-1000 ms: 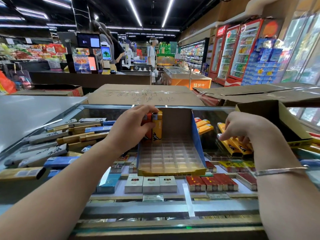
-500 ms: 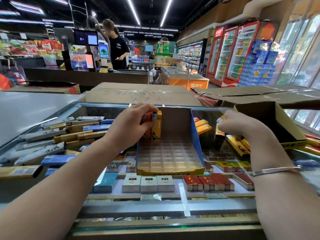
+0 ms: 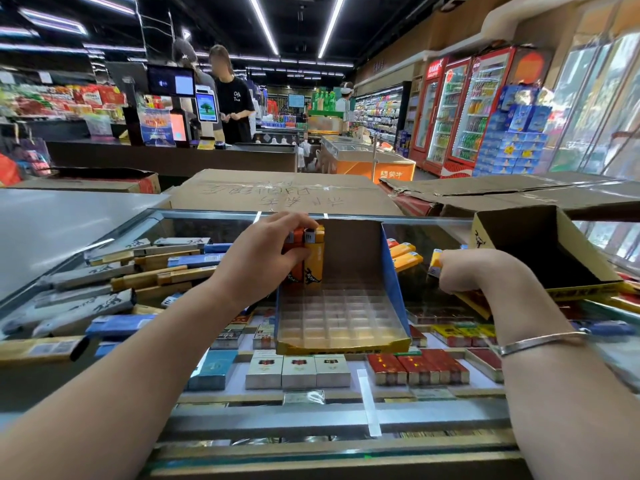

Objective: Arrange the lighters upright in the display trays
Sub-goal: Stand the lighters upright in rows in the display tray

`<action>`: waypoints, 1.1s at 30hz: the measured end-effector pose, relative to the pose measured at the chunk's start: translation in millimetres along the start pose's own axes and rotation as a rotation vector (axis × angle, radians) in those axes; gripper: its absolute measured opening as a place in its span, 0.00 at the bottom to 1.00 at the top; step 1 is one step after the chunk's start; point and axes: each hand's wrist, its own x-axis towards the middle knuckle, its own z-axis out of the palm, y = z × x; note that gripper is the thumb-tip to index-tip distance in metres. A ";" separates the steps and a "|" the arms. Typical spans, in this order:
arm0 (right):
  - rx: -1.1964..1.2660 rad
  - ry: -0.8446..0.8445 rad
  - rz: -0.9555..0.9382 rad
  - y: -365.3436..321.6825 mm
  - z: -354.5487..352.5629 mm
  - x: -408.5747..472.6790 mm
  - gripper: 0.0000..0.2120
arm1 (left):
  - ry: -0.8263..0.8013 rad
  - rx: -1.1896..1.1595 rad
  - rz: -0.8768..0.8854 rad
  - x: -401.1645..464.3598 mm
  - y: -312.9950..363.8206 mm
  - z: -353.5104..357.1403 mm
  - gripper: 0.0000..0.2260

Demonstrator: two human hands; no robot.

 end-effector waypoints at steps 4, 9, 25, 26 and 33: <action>0.140 -0.023 -0.020 -4.7 -1.2 0.0 0.17 | 0.001 -0.009 -0.016 -0.6 -0.8 0.2 0.16; 0.336 0.032 -0.075 -5.3 5.6 8.6 0.11 | -0.003 0.015 0.021 -0.5 -0.1 -0.2 0.17; 1.980 0.161 -0.470 -67.6 -6.1 -29.9 0.07 | 0.070 0.092 0.040 -1.3 22.4 -1.9 0.24; 1.970 0.161 -0.480 -72.4 -3.6 -31.0 0.07 | 0.066 0.093 0.058 -1.8 24.7 -1.7 0.24; 1.829 0.240 -0.614 -82.2 0.4 -38.2 0.07 | 0.124 0.064 0.115 -4.1 34.0 -1.4 0.16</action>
